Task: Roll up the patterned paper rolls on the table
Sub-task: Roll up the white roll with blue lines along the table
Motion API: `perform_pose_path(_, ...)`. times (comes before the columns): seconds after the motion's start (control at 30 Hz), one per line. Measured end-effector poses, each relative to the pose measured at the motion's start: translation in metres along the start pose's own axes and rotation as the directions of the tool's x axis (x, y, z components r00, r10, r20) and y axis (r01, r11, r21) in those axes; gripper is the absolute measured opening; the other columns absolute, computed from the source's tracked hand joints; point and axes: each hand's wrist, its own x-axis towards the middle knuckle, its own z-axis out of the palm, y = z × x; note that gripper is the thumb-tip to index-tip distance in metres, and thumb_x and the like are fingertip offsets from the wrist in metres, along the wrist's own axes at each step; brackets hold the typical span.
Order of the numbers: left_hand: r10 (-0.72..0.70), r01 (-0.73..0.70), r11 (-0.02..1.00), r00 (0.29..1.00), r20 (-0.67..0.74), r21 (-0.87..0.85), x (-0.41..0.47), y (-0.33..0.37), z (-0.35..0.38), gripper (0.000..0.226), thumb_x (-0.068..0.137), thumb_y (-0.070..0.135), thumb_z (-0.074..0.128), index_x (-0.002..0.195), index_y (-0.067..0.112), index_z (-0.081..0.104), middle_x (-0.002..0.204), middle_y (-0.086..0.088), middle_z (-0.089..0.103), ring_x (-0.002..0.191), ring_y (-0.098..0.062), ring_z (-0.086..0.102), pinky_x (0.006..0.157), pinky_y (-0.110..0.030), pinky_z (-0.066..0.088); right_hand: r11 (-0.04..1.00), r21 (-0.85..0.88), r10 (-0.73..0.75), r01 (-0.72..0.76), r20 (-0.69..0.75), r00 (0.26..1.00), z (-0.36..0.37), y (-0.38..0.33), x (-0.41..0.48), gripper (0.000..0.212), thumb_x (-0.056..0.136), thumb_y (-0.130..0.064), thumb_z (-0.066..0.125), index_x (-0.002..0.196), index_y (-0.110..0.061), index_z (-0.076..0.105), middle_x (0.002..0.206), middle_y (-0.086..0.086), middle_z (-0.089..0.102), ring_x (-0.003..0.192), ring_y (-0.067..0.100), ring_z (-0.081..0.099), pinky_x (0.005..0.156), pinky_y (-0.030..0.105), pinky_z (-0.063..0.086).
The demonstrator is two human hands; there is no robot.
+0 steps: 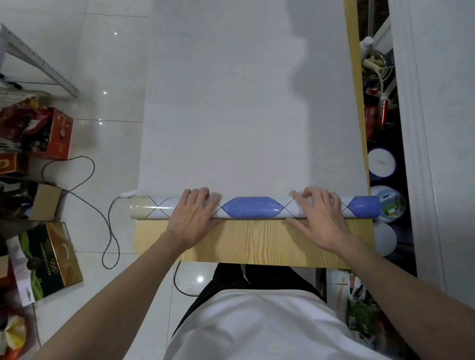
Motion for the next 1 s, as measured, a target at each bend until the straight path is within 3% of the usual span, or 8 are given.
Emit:
perform_pose_path(0.07,0.011,-0.011,0.999,1.000,-0.017,-0.032,0.001,-0.001,0.000,0.047,0.101,0.047,0.040,0.132,0.012,0.049,0.108,-0.008,0.055,0.090,-0.029,0.051,0.094,-0.039,0.039,1.000,0.008,0.004,-0.004,-0.048,0.999,-0.001,0.001,0.000,0.054,0.094,-0.061,0.044,0.134,-0.025,0.050,0.117,0.000,0.051,0.109,0.022,0.047,0.095,0.041,0.030)
perform_pose_path(0.17,0.020,-0.021,0.997,1.000,-0.023,-0.068,0.001,-0.003,0.003,0.050,0.103,0.041,0.018,0.129,0.011,0.049,0.112,-0.009,0.057,0.095,-0.030,0.053,0.110,-0.042,0.029,0.993,0.107,0.060,-0.052,-0.077,0.995,-0.004,0.001,0.002,0.043,0.097,-0.057,0.035,0.121,-0.026,0.054,0.115,-0.004,0.058,0.108,0.017,0.046,0.096,0.039,0.028)
perform_pose_path(0.27,0.021,-0.022,0.999,1.000,-0.021,-0.024,0.003,-0.004,0.004,0.054,0.100,0.054,0.034,0.131,0.013,0.051,0.127,-0.017,0.050,0.111,-0.035,0.051,0.116,-0.051,0.022,0.997,0.050,0.058,-0.057,-0.035,0.998,-0.001,0.002,0.002,0.050,0.098,-0.059,0.033,0.129,-0.027,0.055,0.136,0.002,0.048,0.123,0.022,0.041,0.102,0.042,0.025)
perform_pose_path(0.4,-0.007,0.008,1.000,0.999,-0.042,0.021,0.007,0.000,0.001,0.059,0.091,0.058,0.056,0.127,0.011,0.054,0.105,-0.012,0.055,0.090,-0.031,0.052,0.098,-0.044,0.038,0.999,0.000,0.046,-0.046,0.003,0.999,-0.004,0.004,0.002,0.059,0.091,-0.065,0.046,0.135,-0.026,0.051,0.126,0.003,0.047,0.117,0.024,0.042,0.101,0.043,0.026)
perform_pose_path(0.6,0.023,-0.026,0.999,0.998,-0.059,-0.043,0.003,-0.002,0.007,0.051,0.103,0.044,0.030,0.130,0.006,0.050,0.120,-0.015,0.057,0.106,-0.033,0.056,0.117,-0.049,0.023,0.996,0.065,0.061,-0.058,-0.044,0.997,-0.008,0.006,0.007,0.046,0.097,-0.060,0.031,0.124,-0.030,0.053,0.126,-0.004,0.056,0.118,0.018,0.043,0.098,0.041,0.026)
perform_pose_path(0.7,0.018,-0.017,0.999,0.999,-0.043,0.034,0.003,-0.002,0.007,0.066,0.095,0.062,0.043,0.129,0.007,0.052,0.124,-0.020,0.052,0.109,-0.037,0.051,0.111,-0.051,0.031,0.998,0.045,0.047,-0.046,-0.012,0.999,-0.005,0.008,0.006,0.061,0.089,-0.069,0.047,0.135,-0.031,0.051,0.137,0.005,0.043,0.127,0.025,0.038,0.102,0.044,0.023)
perform_pose_path(0.83,0.004,-0.001,0.999,0.997,-0.073,0.041,0.006,-0.001,0.008,0.056,0.097,0.055,0.046,0.127,0.008,0.053,0.103,-0.011,0.055,0.087,-0.029,0.051,0.090,-0.041,0.042,1.000,0.009,0.018,-0.017,-0.027,0.999,-0.007,0.008,0.008,0.061,0.088,-0.067,0.048,0.133,-0.026,0.052,0.118,0.001,0.050,0.112,0.024,0.045,0.096,0.043,0.029)
perform_pose_path(1.0,0.037,-0.040,0.998,0.996,-0.079,-0.038,0.010,-0.005,0.010,0.049,0.104,0.046,0.025,0.125,0.011,0.051,0.109,-0.012,0.059,0.093,-0.032,0.056,0.105,-0.042,0.034,0.997,0.033,0.070,-0.068,-0.078,0.994,-0.009,0.006,0.008,0.049,0.096,-0.063,0.033,0.120,-0.025,0.053,0.123,-0.001,0.056,0.117,0.019,0.043,0.099,0.041,0.028)
